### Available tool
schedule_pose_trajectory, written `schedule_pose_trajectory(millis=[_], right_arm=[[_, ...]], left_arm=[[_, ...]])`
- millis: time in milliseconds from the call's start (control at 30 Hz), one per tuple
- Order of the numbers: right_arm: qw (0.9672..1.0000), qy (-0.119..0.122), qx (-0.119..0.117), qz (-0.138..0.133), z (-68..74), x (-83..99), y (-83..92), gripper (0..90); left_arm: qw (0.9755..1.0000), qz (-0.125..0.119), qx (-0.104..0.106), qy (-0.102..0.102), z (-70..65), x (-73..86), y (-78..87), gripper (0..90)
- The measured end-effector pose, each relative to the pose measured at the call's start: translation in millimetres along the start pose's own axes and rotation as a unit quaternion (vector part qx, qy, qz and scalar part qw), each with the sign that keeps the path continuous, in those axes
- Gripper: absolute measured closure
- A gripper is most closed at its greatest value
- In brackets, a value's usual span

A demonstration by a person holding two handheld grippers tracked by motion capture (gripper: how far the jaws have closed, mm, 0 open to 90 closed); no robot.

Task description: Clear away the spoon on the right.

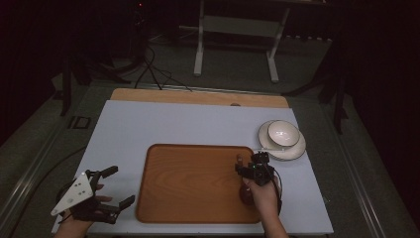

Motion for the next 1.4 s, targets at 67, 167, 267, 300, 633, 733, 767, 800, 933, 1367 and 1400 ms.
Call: schedule_pose_trajectory(millis=[67, 167, 267, 300, 633, 733, 767, 800, 933, 1367, 1400], right_arm=[[1.0, 0.006, 0.0, -0.006, 0.5, -1.5, 1.8, 37.4], [0.9997, 0.004, -0.013, -0.018, 0.8, -6.1, 6.0, 31.3], [0.9991, 0.01, -0.036, -0.018, 3.0, -8.5, 7.3, 21.6], [0.9989, 0.023, -0.038, -0.018, 4.3, -8.8, 7.7, 18.7], [0.9944, 0.078, -0.06, -0.039, 10.9, -19.5, 20.7, 17.6], [0.993, 0.094, -0.054, -0.047, 8.2, -22.1, 28.3, 17.8], [0.9929, 0.094, -0.053, -0.049, 6.7, -22.9, 30.9, 17.8], [0.9928, 0.095, -0.054, -0.05, 5.6, -23.3, 33.5, 17.8], [0.991, 0.107, -0.053, -0.06, 1.8, -25.5, 47.9, 17.8], [0.9835, 0.147, -0.074, -0.076, 4.9, -21.2, 78.7, 17.9], [0.9829, 0.15, -0.075, -0.076, 5.3, -21.0, 80.3, 17.9]], left_arm=[[1.0, 0.001, 0.0, 0.0, 0.0, 0.2, -0.7, 1.5], [1.0, 0.001, 0.0, 0.0, 0.8, -0.7, -3.3, 1.5], [1.0, 0.005, 0.004, 0.001, 0.8, -0.3, -6.9, 1.5], [1.0, 0.006, 0.005, -0.001, 0.5, -0.3, -7.7, 1.5], [0.9999, 0.007, 0.009, -0.001, -0.5, -0.3, -10.2, 1.5], [0.9999, 0.007, 0.008, 0.0, 0.0, 0.0, -10.9, 1.5], [0.9999, 0.007, 0.008, 0.001, 0.2, 0.1, -11.1, 1.5], [0.9999, 0.007, 0.009, 0.002, 0.5, 0.3, -11.5, 1.5], [0.9999, 0.01, 0.009, 0.0, 0.7, 1.2, -12.2, 1.5], [1.0, 0.007, 0.003, 0.001, -1.6, 2.7, -3.2, 1.5], [1.0, 0.007, 0.004, 0.001, -1.7, 2.8, -3.6, 1.5]])
Point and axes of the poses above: each handheld gripper's, and its own axes: y roughly backward along the jaws, x roughly out of its underside, z roughly to its left, the point moved 8 cm from there along -y, roughly forward along the jaws
